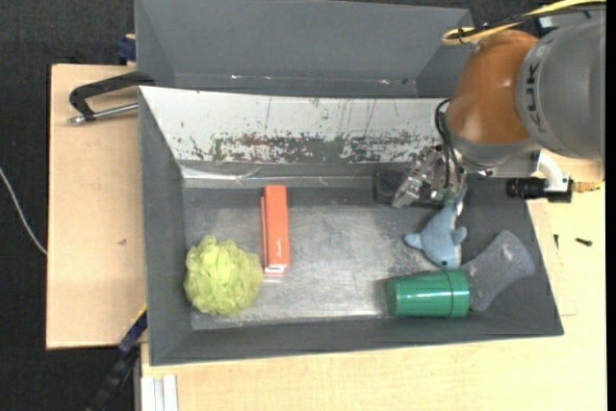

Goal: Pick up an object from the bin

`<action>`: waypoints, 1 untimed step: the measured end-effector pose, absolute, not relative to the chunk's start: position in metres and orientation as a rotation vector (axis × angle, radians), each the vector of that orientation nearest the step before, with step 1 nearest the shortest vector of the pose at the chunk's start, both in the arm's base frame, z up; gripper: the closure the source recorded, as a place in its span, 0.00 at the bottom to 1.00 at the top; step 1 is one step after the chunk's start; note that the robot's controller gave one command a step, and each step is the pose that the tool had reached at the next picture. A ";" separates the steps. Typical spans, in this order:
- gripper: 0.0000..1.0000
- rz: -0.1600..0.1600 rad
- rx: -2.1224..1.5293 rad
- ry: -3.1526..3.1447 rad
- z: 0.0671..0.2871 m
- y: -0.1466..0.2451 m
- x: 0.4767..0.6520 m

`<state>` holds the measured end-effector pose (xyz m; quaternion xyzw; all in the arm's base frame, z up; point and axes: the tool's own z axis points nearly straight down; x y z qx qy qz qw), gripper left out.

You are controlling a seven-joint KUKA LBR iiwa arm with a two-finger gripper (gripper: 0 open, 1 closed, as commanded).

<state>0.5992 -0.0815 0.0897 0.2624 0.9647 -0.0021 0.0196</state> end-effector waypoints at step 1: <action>1.00 -0.002 0.818 3.016 0.107 -0.079 0.596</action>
Offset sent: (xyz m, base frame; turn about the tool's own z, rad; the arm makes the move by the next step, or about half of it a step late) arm 0.0001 -0.0001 0.0364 -0.0001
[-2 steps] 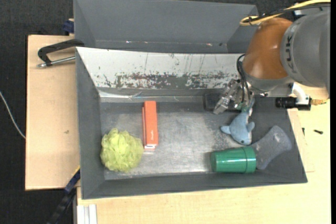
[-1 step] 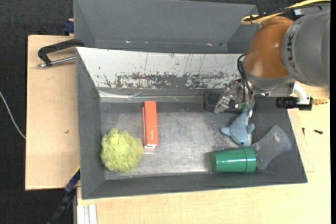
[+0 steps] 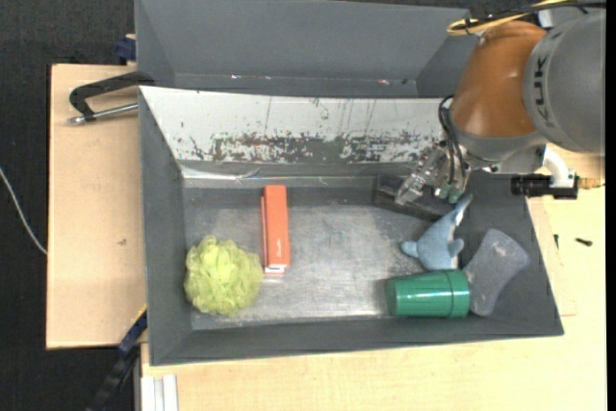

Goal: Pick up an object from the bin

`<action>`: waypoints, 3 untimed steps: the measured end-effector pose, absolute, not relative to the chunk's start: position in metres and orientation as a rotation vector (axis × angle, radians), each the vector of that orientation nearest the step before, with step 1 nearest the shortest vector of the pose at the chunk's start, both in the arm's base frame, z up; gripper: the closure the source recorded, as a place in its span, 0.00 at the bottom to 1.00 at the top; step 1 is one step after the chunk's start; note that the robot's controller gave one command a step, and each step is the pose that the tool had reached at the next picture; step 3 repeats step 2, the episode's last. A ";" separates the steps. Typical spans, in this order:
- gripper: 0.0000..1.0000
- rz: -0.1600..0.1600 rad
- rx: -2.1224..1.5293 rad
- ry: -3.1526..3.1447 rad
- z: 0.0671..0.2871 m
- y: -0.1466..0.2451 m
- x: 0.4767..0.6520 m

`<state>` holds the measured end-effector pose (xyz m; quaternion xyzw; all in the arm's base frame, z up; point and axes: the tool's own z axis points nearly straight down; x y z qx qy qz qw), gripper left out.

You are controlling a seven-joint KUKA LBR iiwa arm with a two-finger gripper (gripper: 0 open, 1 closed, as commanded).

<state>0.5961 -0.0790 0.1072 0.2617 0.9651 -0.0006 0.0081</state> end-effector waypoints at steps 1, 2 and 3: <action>1.00 0.002 0.818 3.023 0.124 -0.079 0.598; 1.00 0.003 0.817 3.020 0.132 -0.079 0.599; 1.00 0.003 0.817 3.020 0.132 -0.079 0.599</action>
Offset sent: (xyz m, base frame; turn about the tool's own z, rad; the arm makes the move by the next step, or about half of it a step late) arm -0.0001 0.0001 0.0274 0.0000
